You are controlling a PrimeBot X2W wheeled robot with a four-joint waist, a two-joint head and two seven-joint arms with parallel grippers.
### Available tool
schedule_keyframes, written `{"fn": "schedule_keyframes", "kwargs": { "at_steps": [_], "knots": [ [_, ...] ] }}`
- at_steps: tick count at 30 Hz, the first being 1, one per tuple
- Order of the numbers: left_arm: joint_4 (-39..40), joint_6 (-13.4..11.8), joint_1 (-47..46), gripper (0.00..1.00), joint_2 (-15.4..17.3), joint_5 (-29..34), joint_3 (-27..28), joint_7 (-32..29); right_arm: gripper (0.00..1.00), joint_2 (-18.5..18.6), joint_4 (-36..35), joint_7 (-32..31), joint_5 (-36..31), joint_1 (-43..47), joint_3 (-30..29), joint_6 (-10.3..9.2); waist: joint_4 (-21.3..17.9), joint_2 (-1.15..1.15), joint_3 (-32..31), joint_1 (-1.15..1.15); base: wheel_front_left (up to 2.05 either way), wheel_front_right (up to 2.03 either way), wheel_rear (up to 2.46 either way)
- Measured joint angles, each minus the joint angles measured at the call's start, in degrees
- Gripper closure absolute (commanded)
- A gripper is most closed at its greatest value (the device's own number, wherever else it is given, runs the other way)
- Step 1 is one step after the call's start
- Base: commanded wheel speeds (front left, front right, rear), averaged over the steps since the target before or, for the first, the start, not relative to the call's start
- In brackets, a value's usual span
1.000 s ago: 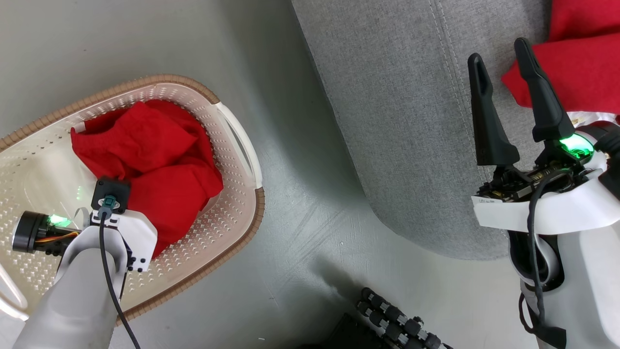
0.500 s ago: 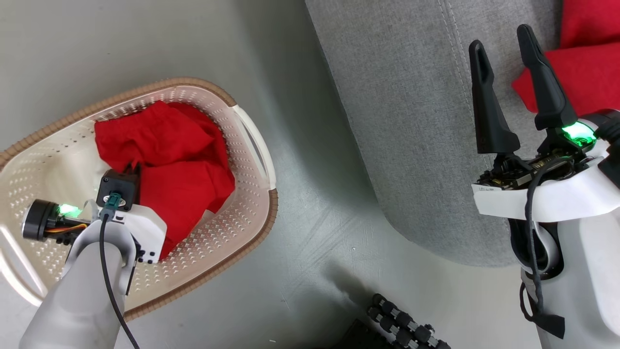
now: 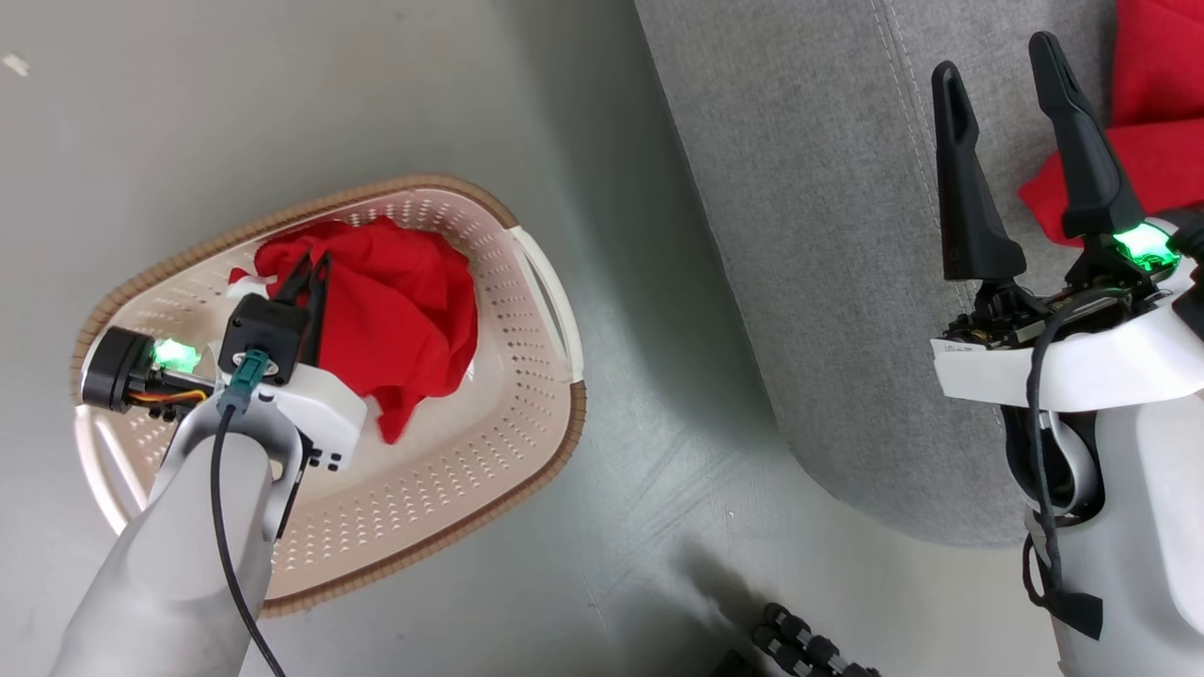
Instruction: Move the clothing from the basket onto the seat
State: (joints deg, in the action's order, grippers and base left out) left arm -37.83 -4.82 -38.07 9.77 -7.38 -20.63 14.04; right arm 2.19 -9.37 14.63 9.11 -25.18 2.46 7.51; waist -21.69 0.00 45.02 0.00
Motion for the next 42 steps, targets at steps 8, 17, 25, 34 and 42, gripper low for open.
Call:
{"fn": "schedule_keyframes", "kwargs": {
  "at_steps": [8, 17, 25, 34, 42],
  "knots": [
    [9.3, -0.6, 1.3, 1.00, 0.9, -0.8, 2.5, 0.4, 0.00, 0.0, 0.7, 0.0, -2.2, 0.0, 0.0, 0.00, 2.5, 0.00, -3.6, 0.00, 0.00, 0.00, 0.00],
    [22.0, -1.7, 1.2, 1.00, 2.7, -0.7, 5.4, 0.4, 0.00, 0.1, 2.4, 0.0, -4.9, -0.1, 0.6, 0.00, 5.2, 0.00, -8.3, 0.00, 0.00, 0.00, 0.00],
    [28.3, -1.7, 4.3, 1.00, 4.6, -1.2, 6.7, 0.5, 0.00, 0.2, 4.5, 0.0, -6.7, 0.2, 1.9, 0.00, 7.0, 0.00, -13.2, 0.00, 0.00, 0.00, 0.00],
    [32.4, -1.6, 9.3, 1.00, 5.4, -2.8, 6.9, 0.5, 0.00, 0.3, 6.7, 0.0, -8.2, 3.5, 2.2, 0.00, 8.6, 0.00, -19.2, 0.00, 0.00, 0.00, 0.00],
    [35.8, -1.2, 13.8, 1.00, 6.7, -3.3, 6.9, 0.1, 0.00, 0.3, 8.5, 0.0, -8.6, 7.4, 4.4, 0.00, 9.6, 0.00, -24.8, 0.00, 0.00, 0.00, 0.00]
  ]
}}
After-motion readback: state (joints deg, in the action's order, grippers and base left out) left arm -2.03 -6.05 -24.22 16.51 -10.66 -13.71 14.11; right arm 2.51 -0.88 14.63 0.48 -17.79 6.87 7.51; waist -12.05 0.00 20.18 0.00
